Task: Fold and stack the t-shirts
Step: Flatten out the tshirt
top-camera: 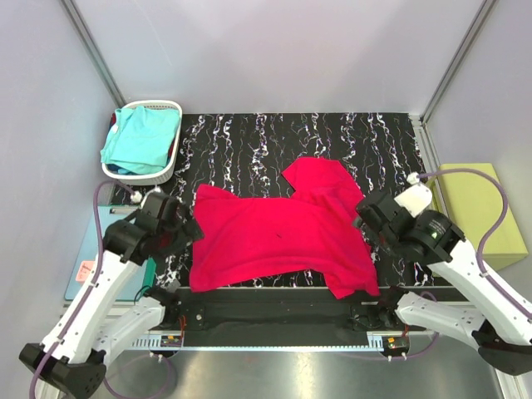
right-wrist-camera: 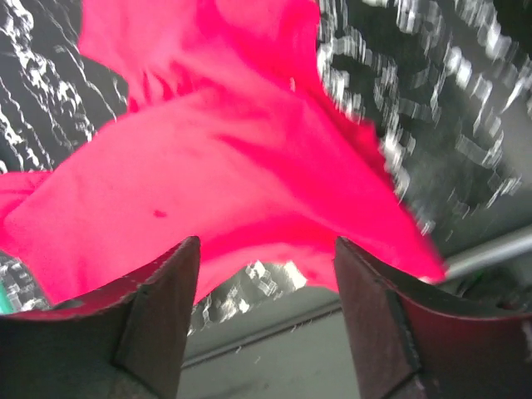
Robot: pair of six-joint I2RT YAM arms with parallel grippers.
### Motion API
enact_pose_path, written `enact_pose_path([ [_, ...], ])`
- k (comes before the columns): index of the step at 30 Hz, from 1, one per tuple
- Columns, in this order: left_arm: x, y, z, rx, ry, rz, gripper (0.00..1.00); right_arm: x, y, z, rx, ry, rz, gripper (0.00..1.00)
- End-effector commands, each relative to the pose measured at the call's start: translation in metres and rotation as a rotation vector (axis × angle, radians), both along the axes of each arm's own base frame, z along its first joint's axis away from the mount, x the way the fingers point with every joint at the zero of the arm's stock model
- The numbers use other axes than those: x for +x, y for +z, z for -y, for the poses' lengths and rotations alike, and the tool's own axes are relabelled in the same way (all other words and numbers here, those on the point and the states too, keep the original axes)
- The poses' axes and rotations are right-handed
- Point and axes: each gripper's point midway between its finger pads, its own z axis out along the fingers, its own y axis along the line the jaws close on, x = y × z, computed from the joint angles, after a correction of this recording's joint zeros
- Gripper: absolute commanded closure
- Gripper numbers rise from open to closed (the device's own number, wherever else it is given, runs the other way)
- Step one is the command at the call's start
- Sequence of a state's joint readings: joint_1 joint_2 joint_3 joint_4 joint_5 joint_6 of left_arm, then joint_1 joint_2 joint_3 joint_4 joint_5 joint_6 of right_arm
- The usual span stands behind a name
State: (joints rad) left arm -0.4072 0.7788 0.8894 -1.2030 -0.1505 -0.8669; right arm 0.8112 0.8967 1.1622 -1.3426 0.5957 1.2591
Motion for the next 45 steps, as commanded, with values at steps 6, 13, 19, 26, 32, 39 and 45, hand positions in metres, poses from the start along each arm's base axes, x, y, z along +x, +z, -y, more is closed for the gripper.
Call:
enact_pose_path([
  [6,0.138,0.058,0.036,0.058,-0.064,0.249,0.01,0.118,0.002,-0.015,-0.139,0.115,0.043,0.24],
  [13,0.217,0.03,0.058,0.139,-0.158,0.213,0.03,0.202,-0.054,-0.021,-0.248,0.172,-0.094,0.3],
  [19,0.246,0.005,0.068,0.129,-0.205,0.194,0.16,0.247,-0.085,-0.03,-0.285,0.207,-0.123,0.37],
  [26,0.257,-0.02,0.069,0.136,-0.23,0.161,0.32,0.272,-0.143,-0.024,-0.296,0.22,-0.225,0.43],
  [32,0.254,-0.048,0.074,0.126,-0.265,0.103,0.33,0.283,-0.186,-0.023,-0.316,0.242,-0.311,0.44],
  [39,0.259,-0.058,0.075,0.121,-0.284,0.084,0.33,0.286,-0.2,-0.03,-0.288,0.242,-0.323,0.44],
  [45,0.264,-0.071,0.077,0.105,-0.293,0.042,0.66,0.285,-0.205,-0.026,-0.303,0.235,-0.337,0.62],
])
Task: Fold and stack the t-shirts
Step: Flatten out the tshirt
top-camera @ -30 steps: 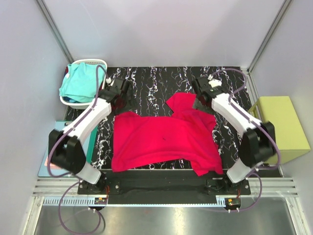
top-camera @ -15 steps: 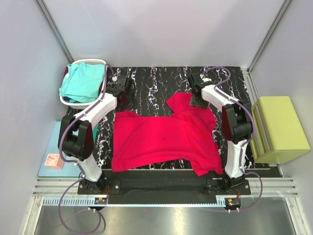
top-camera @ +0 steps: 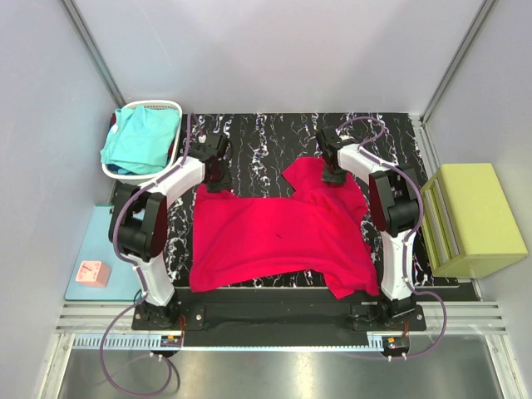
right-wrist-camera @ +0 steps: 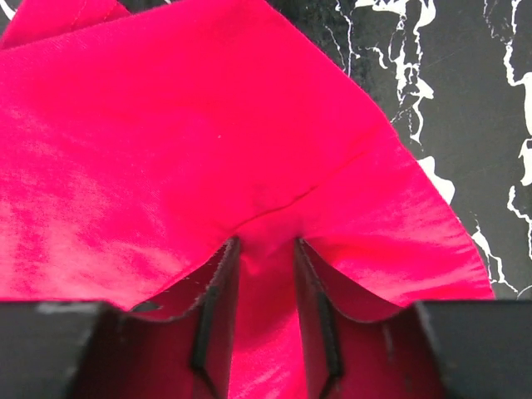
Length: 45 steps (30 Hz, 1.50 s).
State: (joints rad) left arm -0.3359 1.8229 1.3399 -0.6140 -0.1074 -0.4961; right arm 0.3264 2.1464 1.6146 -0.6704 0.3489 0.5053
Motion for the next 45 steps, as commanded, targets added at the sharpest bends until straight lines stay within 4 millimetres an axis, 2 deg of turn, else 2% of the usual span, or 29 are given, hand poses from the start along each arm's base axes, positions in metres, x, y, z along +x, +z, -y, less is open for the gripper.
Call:
enact_pose_path([
  [1,0.021,0.006,0.009,-0.04,-0.018,0.027,0.69,0.007,-0.001,-0.002,-0.007,-0.001,0.008,0.63],
  [6,0.021,-0.006,0.007,-0.032,-0.01,-0.012,0.72,0.002,-0.007,0.003,-0.024,-0.013,-0.016,0.68],
  [10,0.018,-0.01,0.0,-0.014,0.001,-0.025,0.58,-0.001,-0.01,0.007,-0.026,-0.023,-0.026,0.69],
  [12,0.016,-0.015,-0.004,-0.008,0.012,-0.039,0.58,-0.003,-0.015,0.008,-0.031,-0.028,-0.04,0.79],
  [15,0.017,-0.025,-0.009,-0.013,0.033,-0.065,0.68,-0.005,-0.023,0.011,-0.03,-0.047,-0.065,1.0],
  [21,0.02,-0.036,-0.011,-0.004,0.043,-0.11,0.97,0.002,-0.019,0.015,-0.035,-0.075,-0.064,1.0],
  [22,0.021,-0.04,-0.012,-0.001,0.044,-0.121,1.0,0.003,-0.018,0.015,-0.036,-0.079,-0.061,1.0],
  [27,0.027,-0.046,-0.012,0.003,0.04,-0.142,1.0,0.012,-0.009,0.019,-0.032,-0.093,-0.047,1.0],
  [30,0.036,-0.045,-0.012,0.006,0.038,-0.139,1.0,0.021,-0.006,0.024,-0.023,-0.109,-0.044,1.0],
  [32,0.05,-0.036,-0.011,0.008,0.032,-0.117,1.0,0.03,-0.002,0.027,-0.014,-0.119,-0.037,1.0],
  [33,0.055,-0.04,-0.012,0.012,0.034,-0.127,1.0,0.035,-0.001,0.032,-0.009,-0.133,-0.033,1.0],
  [34,0.069,-0.03,-0.01,0.002,0.034,-0.095,1.0,0.039,0.001,0.034,-0.007,-0.138,-0.03,1.0],
  [35,0.072,-0.027,-0.01,0.001,0.031,-0.1,1.0,0.049,0.011,0.033,0.004,-0.143,-0.002,1.0],
  [36,0.077,-0.034,-0.011,0.003,0.034,-0.114,1.0,0.053,0.006,0.037,0.004,-0.153,-0.013,1.0],
  [37,0.091,-0.023,-0.009,-0.009,0.035,-0.081,1.0,0.058,0.007,0.039,0.005,-0.159,-0.009,1.0],
  [38,0.094,-0.021,-0.008,-0.014,0.033,-0.084,1.0,0.068,0.017,0.039,0.017,-0.165,0.016,1.0],
  [39,0.099,-0.03,-0.01,-0.012,0.035,-0.099,1.0,0.072,0.01,0.041,0.02,-0.171,0.006,1.0],
  [40,0.111,-0.018,-0.008,-0.023,0.035,-0.068,1.0,0.087,0.023,0.043,0.038,-0.181,0.046,1.0],
  [41,0.116,-0.026,-0.01,-0.026,0.039,-0.084,1.0,0.087,0.012,0.044,0.038,-0.185,0.018,1.0],
  [42,0.128,-0.016,-0.007,-0.045,0.038,-0.051,1.0,0.093,0.014,0.045,0.046,-0.189,0.025,1.0],
  [43,0.13,-0.017,-0.006,-0.057,0.036,-0.06,1.0,0.109,0.03,0.045,0.066,-0.193,0.077,1.0],
  [44,0.134,-0.027,-0.008,-0.055,0.044,-0.073,1.0,0.108,0.018,0.047,0.059,-0.194,0.044,1.0],
  [45,0.144,-0.017,-0.004,-0.083,0.037,-0.046,1.0,0.113,0.019,0.046,0.071,-0.195,0.054,1.0],
])
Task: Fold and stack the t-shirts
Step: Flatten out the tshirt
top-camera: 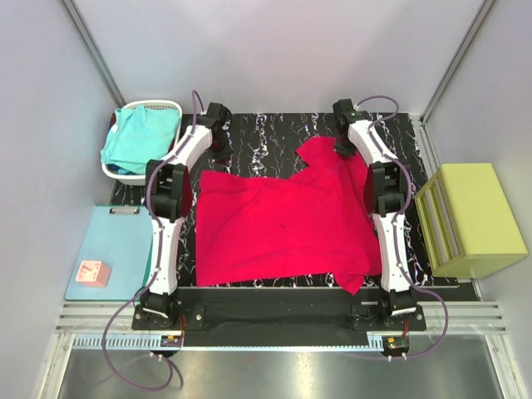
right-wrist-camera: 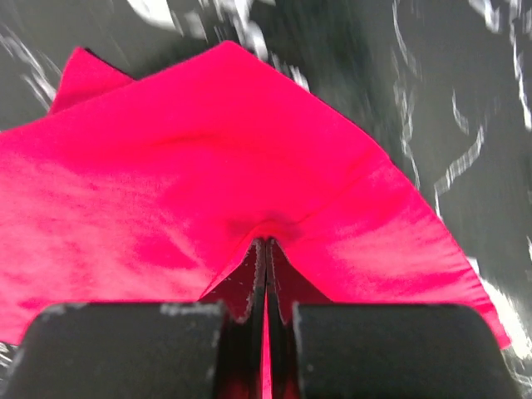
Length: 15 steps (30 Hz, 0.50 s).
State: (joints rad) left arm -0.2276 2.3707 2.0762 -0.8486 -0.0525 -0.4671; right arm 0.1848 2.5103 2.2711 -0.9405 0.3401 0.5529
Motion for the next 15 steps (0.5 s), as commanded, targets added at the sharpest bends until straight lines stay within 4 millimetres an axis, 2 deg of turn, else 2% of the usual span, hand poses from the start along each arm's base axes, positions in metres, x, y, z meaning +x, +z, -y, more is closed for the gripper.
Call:
enact_pose_path([
  [1,0.02,0.01,0.005,-0.071,-0.021,0.01,1.0,0.027,0.019,0.003,0.05,-0.026,0.064,1.0],
  [2,0.022,0.003,0.006,-0.075,-0.022,0.001,1.0,0.029,0.014,0.004,0.065,-0.035,0.063,1.0],
  [4,0.032,0.011,0.009,-0.088,-0.028,0.03,1.0,0.039,0.021,0.009,0.089,-0.055,0.095,1.0],
  [5,0.034,0.006,0.007,-0.091,-0.026,0.026,1.0,0.041,0.015,0.009,0.099,-0.056,0.09,1.0],
  [10,0.046,0.015,0.006,-0.105,-0.022,0.059,1.0,0.051,0.015,0.015,0.123,-0.066,0.118,1.0],
  [14,0.062,0.027,-0.005,-0.129,0.003,0.111,1.0,0.06,0.021,0.03,0.136,-0.106,0.151,1.0],
  [15,0.066,0.032,-0.007,-0.138,0.008,0.126,1.0,0.064,0.026,0.041,0.141,-0.126,0.169,1.0],
])
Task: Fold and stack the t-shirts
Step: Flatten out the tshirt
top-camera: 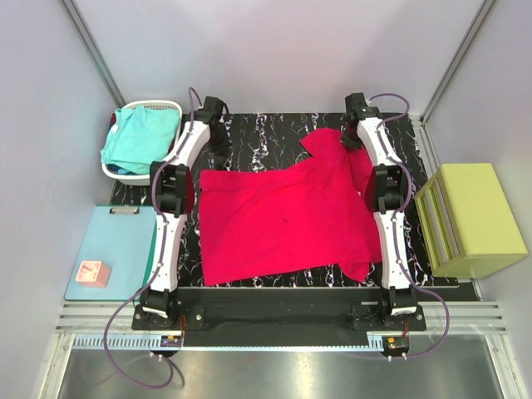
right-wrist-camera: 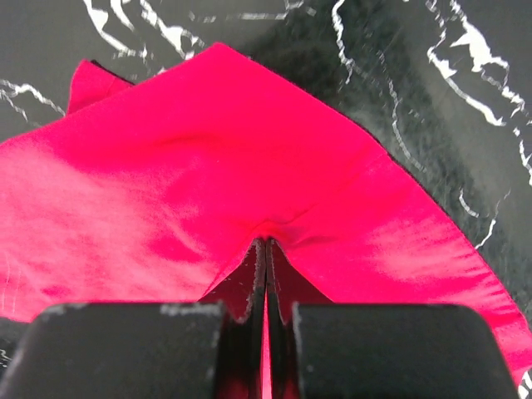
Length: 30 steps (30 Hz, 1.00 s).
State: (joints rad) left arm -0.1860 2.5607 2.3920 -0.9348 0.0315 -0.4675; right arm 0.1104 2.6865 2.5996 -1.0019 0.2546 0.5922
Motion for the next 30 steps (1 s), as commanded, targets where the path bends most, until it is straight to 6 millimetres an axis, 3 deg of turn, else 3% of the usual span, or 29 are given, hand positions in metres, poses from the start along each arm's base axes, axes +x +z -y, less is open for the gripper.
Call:
enact_pose_path([
  [1,0.028,0.038,-0.01,-0.061,0.011,0.118,1.0,0.019,0.022,0.026,0.042,-0.071,0.084,1.0],
  [4,0.032,0.043,-0.022,-0.078,0.029,0.128,1.0,0.025,0.024,0.046,0.06,-0.107,0.105,1.0],
  [7,0.031,0.049,-0.02,-0.097,0.021,0.131,0.98,0.03,0.025,0.044,0.103,-0.082,0.12,1.0],
  [9,0.029,0.058,-0.015,-0.11,0.007,0.142,0.91,0.032,0.029,0.039,0.117,-0.044,0.131,0.98],
  [11,0.024,0.081,-0.007,-0.11,-0.017,0.174,0.83,0.033,0.043,0.033,0.144,-0.013,0.151,0.83],
  [12,0.02,0.088,-0.006,-0.096,-0.021,0.183,0.81,0.032,0.049,0.032,0.144,-0.011,0.159,0.69],
  [13,0.014,0.114,0.002,-0.097,-0.037,0.223,0.78,0.033,0.068,0.026,0.144,0.003,0.19,0.63],
  [15,0.0,0.116,0.011,-0.078,-0.067,0.216,0.75,0.032,0.089,0.02,0.146,0.016,0.223,0.54],
  [16,-0.011,0.136,0.024,-0.076,-0.093,0.247,0.74,0.031,0.115,0.008,0.149,0.037,0.264,0.46],
  [17,-0.022,0.126,0.028,-0.066,-0.106,0.217,0.71,0.029,0.127,0.003,0.148,0.047,0.282,0.42],
  [18,-0.026,0.13,0.033,-0.057,-0.119,0.235,0.7,0.027,0.136,-0.004,0.152,0.058,0.295,0.38],
  [19,-0.034,0.14,0.043,-0.055,-0.139,0.258,0.69,0.023,0.16,-0.01,0.161,0.072,0.329,0.32],
  [21,-0.046,0.123,0.046,-0.041,-0.148,0.222,0.68,0.008,0.164,-0.03,0.155,0.104,0.301,0.3],
  [22,-0.05,0.12,0.049,-0.044,-0.153,0.213,0.68,-0.001,0.182,-0.035,0.142,0.115,0.319,0.3],
  [23,-0.055,0.108,0.048,-0.042,-0.156,0.187,0.69,-0.015,0.17,-0.053,0.117,0.157,0.27,0.29],
  [24,-0.057,0.101,0.048,-0.041,-0.153,0.171,0.69,-0.026,0.19,-0.058,0.1,0.172,0.295,0.29],
  [25,-0.063,0.088,0.045,-0.031,-0.153,0.142,0.7,-0.034,0.194,-0.064,0.07,0.181,0.3,0.29],
  [26,-0.064,0.082,0.045,-0.027,-0.152,0.136,0.71,-0.049,0.172,-0.068,0.045,0.193,0.236,0.29],
  [27,-0.065,0.075,0.042,-0.012,-0.146,0.126,0.73,-0.059,0.202,-0.082,0.05,0.217,0.313,0.29],
  [28,-0.069,0.064,0.04,-0.003,-0.144,0.104,0.74,-0.067,0.206,-0.083,0.039,0.218,0.328,0.29],
  [29,-0.069,0.06,0.038,0.004,-0.14,0.102,0.75,-0.085,0.181,-0.084,0.038,0.211,0.274,0.29],
  [30,-0.069,0.052,0.035,0.017,-0.132,0.091,0.76,-0.094,0.215,-0.092,0.065,0.223,0.376,0.3],
])
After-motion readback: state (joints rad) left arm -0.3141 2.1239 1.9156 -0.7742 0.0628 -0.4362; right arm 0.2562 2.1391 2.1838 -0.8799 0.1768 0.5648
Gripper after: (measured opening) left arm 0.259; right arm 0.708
